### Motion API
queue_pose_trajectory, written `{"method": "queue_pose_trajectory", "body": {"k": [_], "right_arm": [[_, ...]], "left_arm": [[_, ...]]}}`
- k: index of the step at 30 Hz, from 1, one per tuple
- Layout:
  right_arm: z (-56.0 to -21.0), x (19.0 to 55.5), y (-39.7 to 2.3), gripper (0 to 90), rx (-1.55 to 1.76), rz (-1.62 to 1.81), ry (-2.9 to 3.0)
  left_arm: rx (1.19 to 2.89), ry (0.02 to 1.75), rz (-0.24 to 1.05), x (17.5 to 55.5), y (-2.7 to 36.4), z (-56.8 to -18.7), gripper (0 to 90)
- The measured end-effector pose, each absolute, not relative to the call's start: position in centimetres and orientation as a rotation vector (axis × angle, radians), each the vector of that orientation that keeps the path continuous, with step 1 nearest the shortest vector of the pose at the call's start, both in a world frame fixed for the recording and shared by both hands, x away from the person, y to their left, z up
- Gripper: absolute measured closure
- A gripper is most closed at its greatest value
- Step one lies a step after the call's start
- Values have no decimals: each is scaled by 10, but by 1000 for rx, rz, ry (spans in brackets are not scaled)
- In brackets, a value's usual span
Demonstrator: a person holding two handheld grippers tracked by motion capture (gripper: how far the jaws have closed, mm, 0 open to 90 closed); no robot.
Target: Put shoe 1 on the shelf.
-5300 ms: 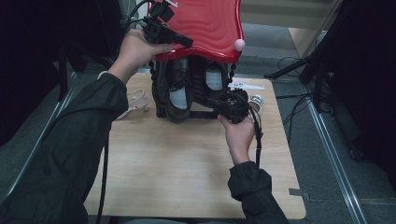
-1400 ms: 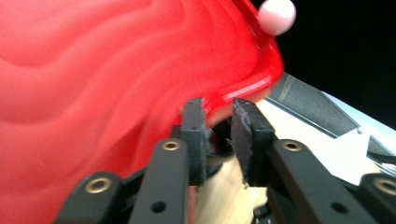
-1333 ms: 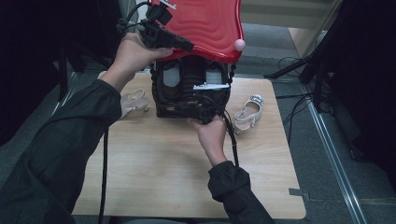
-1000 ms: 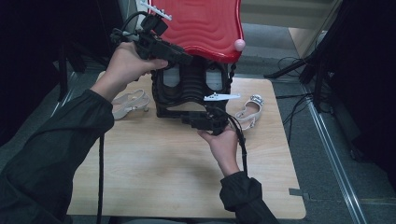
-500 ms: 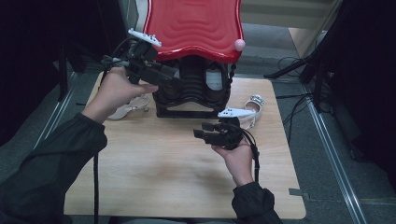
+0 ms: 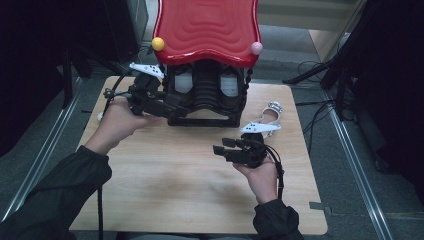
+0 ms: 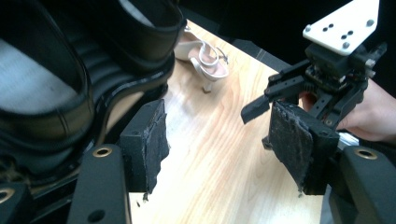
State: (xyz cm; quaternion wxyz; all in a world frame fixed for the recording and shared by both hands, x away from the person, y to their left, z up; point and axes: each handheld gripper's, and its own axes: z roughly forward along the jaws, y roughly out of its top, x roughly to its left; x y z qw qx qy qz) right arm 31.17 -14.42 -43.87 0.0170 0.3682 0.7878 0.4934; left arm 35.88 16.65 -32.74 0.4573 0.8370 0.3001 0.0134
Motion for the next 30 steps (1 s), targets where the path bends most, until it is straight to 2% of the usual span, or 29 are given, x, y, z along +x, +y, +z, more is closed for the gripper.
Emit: {"method": "queue_pose_trajectory", "body": {"k": [11,15,30], "right_arm": [[-447,301,-157,466,1122,1498,2479],[-450,297,-167,461,1141,1493,2469],[-455,296,-176,459,1141,1482,2456]], "left_arm": [[2070,794,27,347,188,-372,371],[2030,800,-40,343,199,-390,370],[2070,874,-27,331,220,-433,398]]}}
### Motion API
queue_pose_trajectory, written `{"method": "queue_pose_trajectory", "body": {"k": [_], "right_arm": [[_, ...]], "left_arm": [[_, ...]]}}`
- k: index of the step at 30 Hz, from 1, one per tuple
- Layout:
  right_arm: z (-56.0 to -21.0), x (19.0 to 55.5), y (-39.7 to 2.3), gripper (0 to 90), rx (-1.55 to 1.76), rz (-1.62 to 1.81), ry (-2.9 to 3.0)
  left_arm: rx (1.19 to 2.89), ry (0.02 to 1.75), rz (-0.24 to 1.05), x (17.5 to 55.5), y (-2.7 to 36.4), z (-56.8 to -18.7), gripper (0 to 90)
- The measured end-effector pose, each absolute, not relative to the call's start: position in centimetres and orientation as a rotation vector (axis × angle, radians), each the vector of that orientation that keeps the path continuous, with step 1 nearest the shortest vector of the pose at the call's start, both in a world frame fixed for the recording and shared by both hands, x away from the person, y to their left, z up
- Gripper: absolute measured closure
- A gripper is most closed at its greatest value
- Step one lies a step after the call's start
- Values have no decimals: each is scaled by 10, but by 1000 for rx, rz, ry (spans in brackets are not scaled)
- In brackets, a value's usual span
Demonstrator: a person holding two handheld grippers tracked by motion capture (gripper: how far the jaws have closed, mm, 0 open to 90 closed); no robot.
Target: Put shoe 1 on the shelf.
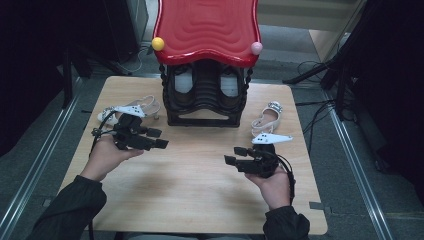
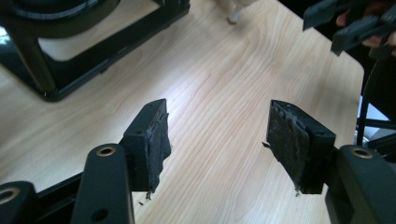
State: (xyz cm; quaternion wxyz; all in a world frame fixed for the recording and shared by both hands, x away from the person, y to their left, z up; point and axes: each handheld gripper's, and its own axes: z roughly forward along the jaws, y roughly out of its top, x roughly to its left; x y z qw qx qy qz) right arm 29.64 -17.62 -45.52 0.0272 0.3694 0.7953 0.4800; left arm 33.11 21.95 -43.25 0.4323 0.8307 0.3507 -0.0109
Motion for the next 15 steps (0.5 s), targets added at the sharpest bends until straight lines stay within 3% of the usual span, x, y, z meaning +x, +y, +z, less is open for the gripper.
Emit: {"method": "queue_pose_trajectory", "body": {"k": [6,11,15], "right_arm": [[-456,299,-175,459,1130,1480,2460],[-460,304,-175,460,1148,1488,2472],[-462,305,-173,460,1148,1470,2485]], "left_arm": [[2056,905,-20,328,232,-440,447],[2048,919,21,326,242,-442,662],[2039,943,13,327,250,-444,759]]}}
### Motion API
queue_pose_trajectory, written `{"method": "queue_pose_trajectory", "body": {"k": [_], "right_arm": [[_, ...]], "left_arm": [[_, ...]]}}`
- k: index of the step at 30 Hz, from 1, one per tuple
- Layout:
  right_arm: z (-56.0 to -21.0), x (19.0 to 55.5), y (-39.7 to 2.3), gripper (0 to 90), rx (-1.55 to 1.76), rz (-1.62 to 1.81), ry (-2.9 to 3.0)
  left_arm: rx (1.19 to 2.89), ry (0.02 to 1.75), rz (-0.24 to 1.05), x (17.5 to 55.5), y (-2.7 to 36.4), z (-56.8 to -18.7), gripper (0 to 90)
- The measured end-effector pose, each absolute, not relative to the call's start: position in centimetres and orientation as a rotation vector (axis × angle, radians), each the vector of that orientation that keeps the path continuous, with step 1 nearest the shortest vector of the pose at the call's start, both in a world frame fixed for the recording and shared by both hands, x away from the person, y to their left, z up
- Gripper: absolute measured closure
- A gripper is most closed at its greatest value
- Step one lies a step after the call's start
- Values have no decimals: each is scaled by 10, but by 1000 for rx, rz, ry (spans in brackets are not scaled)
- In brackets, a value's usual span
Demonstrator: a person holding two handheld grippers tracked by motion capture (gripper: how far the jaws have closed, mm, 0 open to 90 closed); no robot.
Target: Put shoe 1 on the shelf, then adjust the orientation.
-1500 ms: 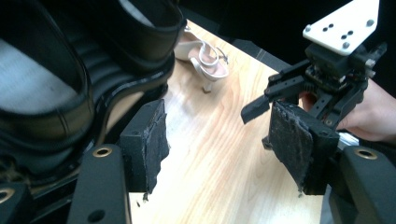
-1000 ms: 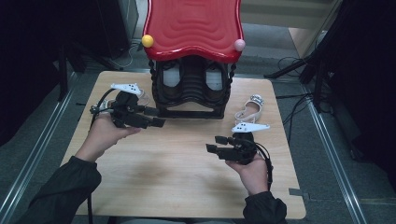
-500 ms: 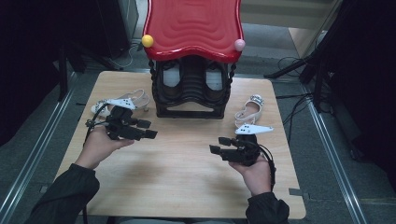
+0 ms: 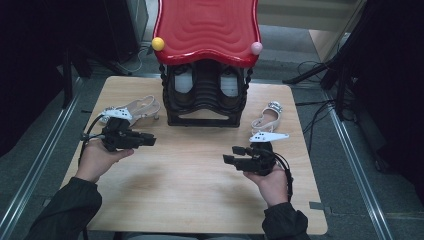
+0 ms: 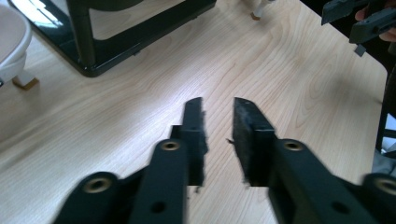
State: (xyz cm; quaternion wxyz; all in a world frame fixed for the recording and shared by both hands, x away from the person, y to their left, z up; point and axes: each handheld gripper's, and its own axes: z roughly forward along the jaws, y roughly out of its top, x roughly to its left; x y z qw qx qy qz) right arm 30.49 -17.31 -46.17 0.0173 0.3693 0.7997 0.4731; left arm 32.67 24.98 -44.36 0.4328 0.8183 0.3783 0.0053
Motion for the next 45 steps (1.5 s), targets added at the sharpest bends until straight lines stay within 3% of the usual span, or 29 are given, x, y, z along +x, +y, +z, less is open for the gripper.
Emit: {"method": "queue_pose_trajectory", "body": {"k": [4,13,30,45], "right_arm": [[-463,305,-172,460,1146,1465,2486],[-464,303,-177,460,1164,1457,2473],[-470,296,-177,456,1181,1405,2495],[-471,290,-183,461,1202,1411,2479]], "left_arm": [[2013,953,-15,329,258,-444,856],[2011,975,15,342,268,-440,897],[1998,1102,68,412,296,-420,900],[1994,1188,52,451,298,-440,900]]}}
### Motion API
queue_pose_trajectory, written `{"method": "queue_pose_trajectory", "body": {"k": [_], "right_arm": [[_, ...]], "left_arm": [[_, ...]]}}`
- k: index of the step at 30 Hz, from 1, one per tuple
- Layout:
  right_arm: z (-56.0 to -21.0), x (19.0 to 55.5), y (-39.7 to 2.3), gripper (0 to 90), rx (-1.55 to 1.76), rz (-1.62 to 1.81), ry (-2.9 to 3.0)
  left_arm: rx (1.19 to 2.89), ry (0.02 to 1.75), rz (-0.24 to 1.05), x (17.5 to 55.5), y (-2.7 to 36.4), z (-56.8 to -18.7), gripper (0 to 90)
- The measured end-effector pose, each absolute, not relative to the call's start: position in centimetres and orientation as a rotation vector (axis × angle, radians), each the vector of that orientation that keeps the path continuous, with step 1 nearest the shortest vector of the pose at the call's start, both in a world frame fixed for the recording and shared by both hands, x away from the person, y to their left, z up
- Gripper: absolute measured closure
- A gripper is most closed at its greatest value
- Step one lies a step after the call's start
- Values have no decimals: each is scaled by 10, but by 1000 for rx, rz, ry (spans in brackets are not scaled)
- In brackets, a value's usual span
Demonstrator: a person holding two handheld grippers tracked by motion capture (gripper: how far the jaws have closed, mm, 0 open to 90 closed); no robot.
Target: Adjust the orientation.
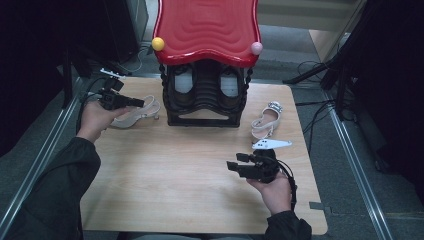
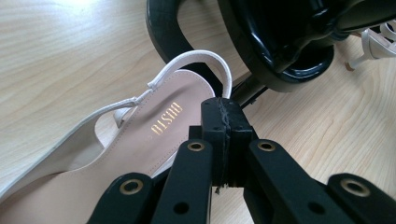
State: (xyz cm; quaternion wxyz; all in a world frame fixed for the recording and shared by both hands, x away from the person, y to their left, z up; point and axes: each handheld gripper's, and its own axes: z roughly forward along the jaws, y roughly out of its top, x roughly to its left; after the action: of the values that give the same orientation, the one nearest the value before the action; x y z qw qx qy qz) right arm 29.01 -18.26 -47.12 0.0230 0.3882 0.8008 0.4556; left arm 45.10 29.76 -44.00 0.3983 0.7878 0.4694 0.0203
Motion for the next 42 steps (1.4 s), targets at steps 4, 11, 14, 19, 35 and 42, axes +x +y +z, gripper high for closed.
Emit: {"method": "queue_pose_trajectory", "body": {"k": [4,11,14,19,35,42], "right_arm": [[-471,287,-186,461,1213,1408,2474],[-472,285,-190,461,1223,1408,2462],[-472,285,-191,461,1233,1407,2460],[-473,286,-192,461,1239,1406,2463],[-472,293,-181,464,1216,1428,2475],[-471,297,-177,464,1200,1433,2485]], "left_arm": [[1957,1241,56,457,302,-447,900],[1972,1255,18,459,295,-464,900],[1978,1252,15,457,293,-466,900],[1997,1242,-4,451,291,-473,900],[1977,1257,-46,434,295,-476,900],[1972,1266,-54,427,302,-476,900]]}}
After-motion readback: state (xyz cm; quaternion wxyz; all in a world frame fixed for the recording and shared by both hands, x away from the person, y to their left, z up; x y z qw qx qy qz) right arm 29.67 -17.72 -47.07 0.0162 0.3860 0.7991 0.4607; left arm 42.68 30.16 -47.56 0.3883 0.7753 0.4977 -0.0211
